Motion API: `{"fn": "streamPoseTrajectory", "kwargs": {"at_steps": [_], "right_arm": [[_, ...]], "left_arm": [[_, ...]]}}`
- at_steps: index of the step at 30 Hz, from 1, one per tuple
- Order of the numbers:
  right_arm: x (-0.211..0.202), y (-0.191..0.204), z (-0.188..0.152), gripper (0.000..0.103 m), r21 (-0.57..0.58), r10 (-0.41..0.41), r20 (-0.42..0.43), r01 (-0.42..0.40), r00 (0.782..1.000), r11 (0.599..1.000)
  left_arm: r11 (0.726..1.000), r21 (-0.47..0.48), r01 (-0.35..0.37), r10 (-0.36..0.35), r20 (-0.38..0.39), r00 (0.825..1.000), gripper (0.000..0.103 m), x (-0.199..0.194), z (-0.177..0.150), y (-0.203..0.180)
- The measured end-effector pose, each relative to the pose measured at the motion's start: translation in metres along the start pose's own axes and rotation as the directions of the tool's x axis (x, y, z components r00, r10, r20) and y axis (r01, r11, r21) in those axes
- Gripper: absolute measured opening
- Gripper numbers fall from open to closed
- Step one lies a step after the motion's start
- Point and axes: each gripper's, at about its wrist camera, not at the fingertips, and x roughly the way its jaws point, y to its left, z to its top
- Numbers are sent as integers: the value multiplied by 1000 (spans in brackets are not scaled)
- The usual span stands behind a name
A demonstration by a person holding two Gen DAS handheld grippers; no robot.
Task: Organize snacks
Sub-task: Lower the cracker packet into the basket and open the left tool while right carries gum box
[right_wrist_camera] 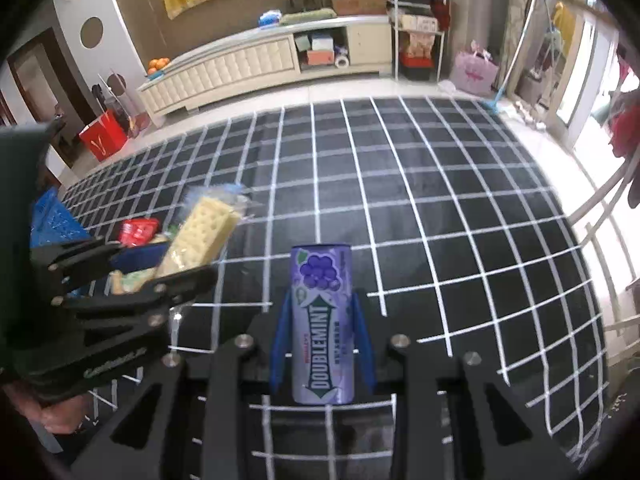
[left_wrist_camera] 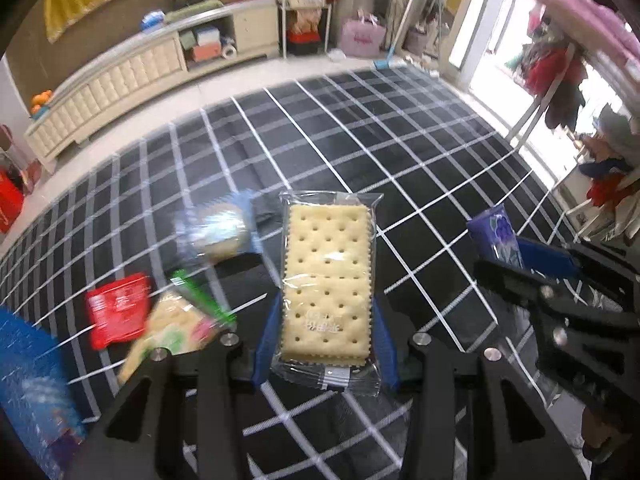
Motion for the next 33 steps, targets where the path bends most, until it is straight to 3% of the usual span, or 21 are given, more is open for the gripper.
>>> {"fn": "streamPoseTrajectory", "kwargs": {"at_steps": [8, 19, 25, 33], "right_arm": [[-57, 69, 6, 35, -64, 55, 70, -51, 996, 997], [-84, 190, 2, 35, -197, 171, 90, -151, 981, 969], [-72, 248, 3, 35, -258, 223, 65, -199, 973, 945], [-43, 310, 15, 35, -317, 264, 31, -241, 964, 917]], "left_arm": [[996, -74, -40, 47, 87, 995, 41, -93, -36, 48], [971, -208, -115, 147, 146, 978, 41, -189, -106, 149], [951, -264, -163, 202, 131, 971, 41, -213, -136, 208], [921, -308, -236, 263, 47, 964, 41, -202, -152, 278]]}}
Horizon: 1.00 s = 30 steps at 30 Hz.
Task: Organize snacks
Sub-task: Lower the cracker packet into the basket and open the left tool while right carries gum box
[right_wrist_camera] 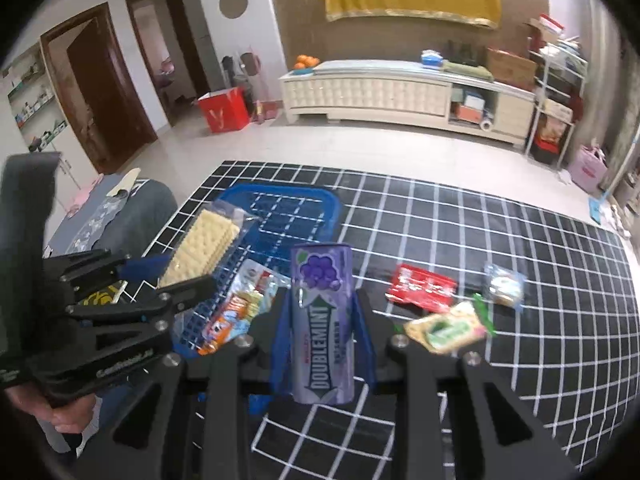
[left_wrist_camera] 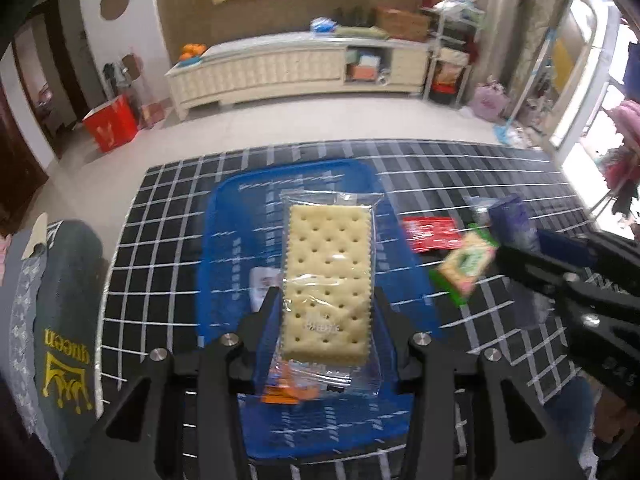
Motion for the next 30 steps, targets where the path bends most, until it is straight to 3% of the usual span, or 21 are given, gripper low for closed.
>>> {"fn": "streamPoseTrajectory", "kwargs": {"at_steps": [5, 14, 17, 20, 30], "right_arm": [[29, 20, 8, 35, -36, 9, -37, -10, 999, 999], [63, 17, 13, 35, -28, 14, -80, -17, 997, 999], [71, 12, 11, 35, -4, 25, -90, -26, 996, 1000], [75, 11, 9, 35, -2, 29, -106, -29, 994, 1000], [61, 27, 16, 35, -34, 31, -84, -34, 996, 999]], "left_arm": [[999, -1, -48, 48, -71, 996, 41, 34, 9, 22], [1000, -29, -5, 1, -147, 989, 42, 73, 14, 33], [1000, -21, -20, 17, -150, 989, 47, 80, 16, 34], [1000, -26, -6, 2, -157, 988, 54, 82, 17, 34], [999, -35, 0, -4, -100, 995, 58, 49, 13, 43]]}}
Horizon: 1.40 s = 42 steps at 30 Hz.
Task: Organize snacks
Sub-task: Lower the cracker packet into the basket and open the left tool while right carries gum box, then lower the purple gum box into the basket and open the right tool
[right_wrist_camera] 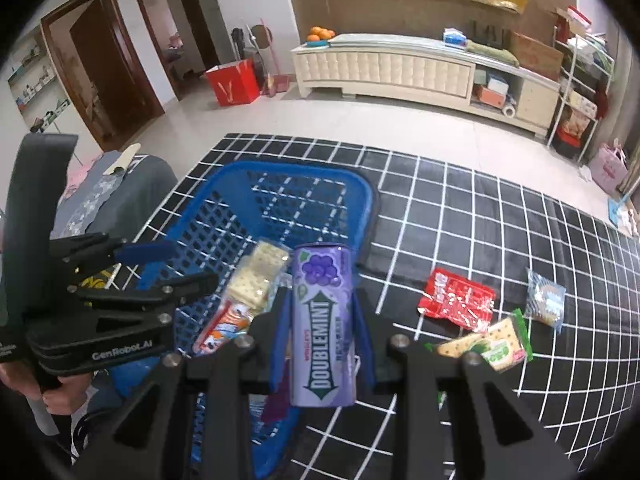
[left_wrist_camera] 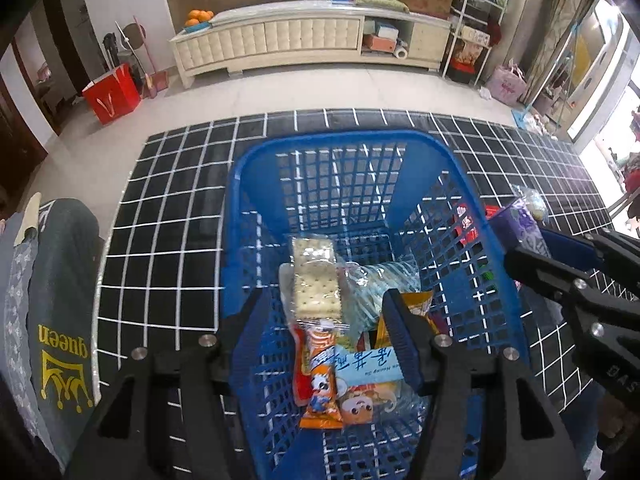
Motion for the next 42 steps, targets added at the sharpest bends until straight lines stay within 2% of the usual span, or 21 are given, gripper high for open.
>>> {"fn": "streamPoseTrajectory", "kwargs": {"at_steps": [6, 12, 14, 17, 24, 25, 26, 27, 29, 31, 35, 38, 39, 41, 42], "right_arm": [[3, 24, 13, 35, -39, 32, 0, -32, 999, 999], [35, 51, 23, 35, -91, 53, -70, -59, 996, 994], [48, 60, 25, 35, -102, 53, -99, -63, 994, 993], [68, 69, 29, 35, -111, 13, -154, -30, 988, 993], [96, 77, 25, 35, -141, -33, -217, 2, 976, 990], [98, 76, 25, 36, -142, -43, -229, 10, 972, 990], [100, 76, 22, 47, -142, -50, -244, 15, 968, 990], [99, 76, 21, 68, -146, -54, -245, 18, 968, 989], [92, 77, 18, 85, -181, -76, -214, 37, 974, 983], [81, 80, 16, 86, -208, -88, -174, 51, 981, 977], [47, 71, 17, 87, -154, -24, -133, 3, 991, 988], [18, 62, 16, 87, -143, -37, -94, 24, 995, 990], [9, 59, 14, 87, -139, -45, -84, 33, 995, 990], [-8, 49, 9, 88, -125, -64, -64, 55, 996, 991], [-18, 42, 6, 88, -107, -72, -56, 66, 996, 992]], "left_arm": [[1000, -11, -23, 23, 57, 998, 58, -32, -4, 21], [997, -47, -55, 59, 99, 993, 60, -51, -4, 54], [996, -74, -57, 64, 89, 994, 60, -50, -5, 66], [994, -93, -54, 61, 78, 995, 60, -46, -9, 78], [991, -128, -47, 53, 40, 998, 60, -28, -17, 93], [990, -133, -43, 48, 38, 998, 60, -27, -17, 93], [989, -139, -40, 45, 31, 998, 60, -25, -19, 94], [989, -140, -39, 43, 27, 999, 60, -24, -19, 93], [991, -129, -42, 45, 21, 999, 60, -24, -22, 88], [991, -123, -45, 48, 20, 999, 60, -27, -23, 83], [994, -100, -45, 49, 37, 998, 60, -43, -26, 65], [998, -57, -31, 33, 48, 998, 60, -58, -28, 46], [999, -35, -17, 19, 57, 998, 62, -64, -30, 37], [1000, -14, -12, 13, 68, 998, 71, -73, -32, 21], [1000, -1, -17, 17, 72, 997, 71, -77, -33, 13]]}}
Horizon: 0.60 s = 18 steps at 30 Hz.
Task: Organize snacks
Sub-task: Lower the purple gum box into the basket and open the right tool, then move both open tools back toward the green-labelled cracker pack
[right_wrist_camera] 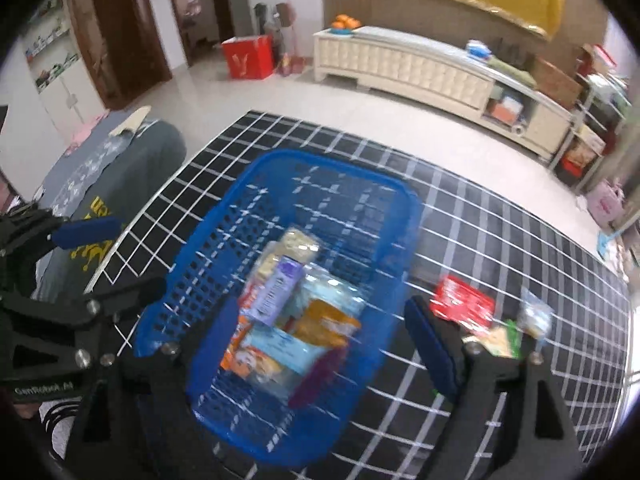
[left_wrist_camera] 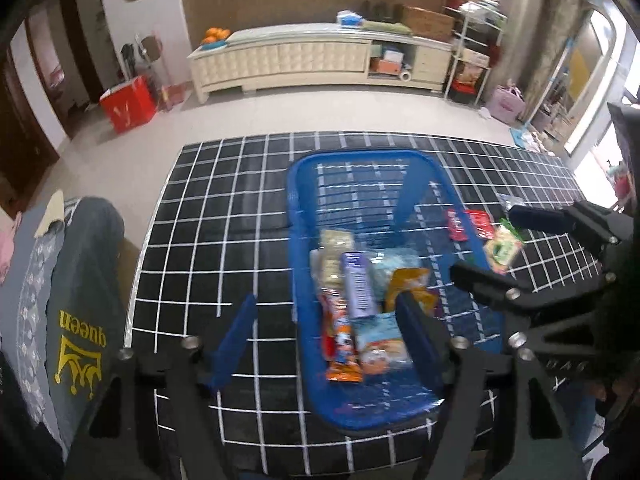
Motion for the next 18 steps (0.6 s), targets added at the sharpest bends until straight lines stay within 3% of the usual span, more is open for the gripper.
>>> {"fn": "streamPoseTrajectory", "kwargs": {"at_steps": [9, 18], "right_arm": [[-66, -61, -46, 90, 97, -55, 72, 48, 996, 994], [-98, -132, -93, 90, 193, -131, 71, 115, 989, 974]], "left_arm": [[996, 89, 22, -25, 31, 999, 71, -32, 2, -87], [978, 194, 77, -81, 12, 997, 72, -25, 2, -180]]}}
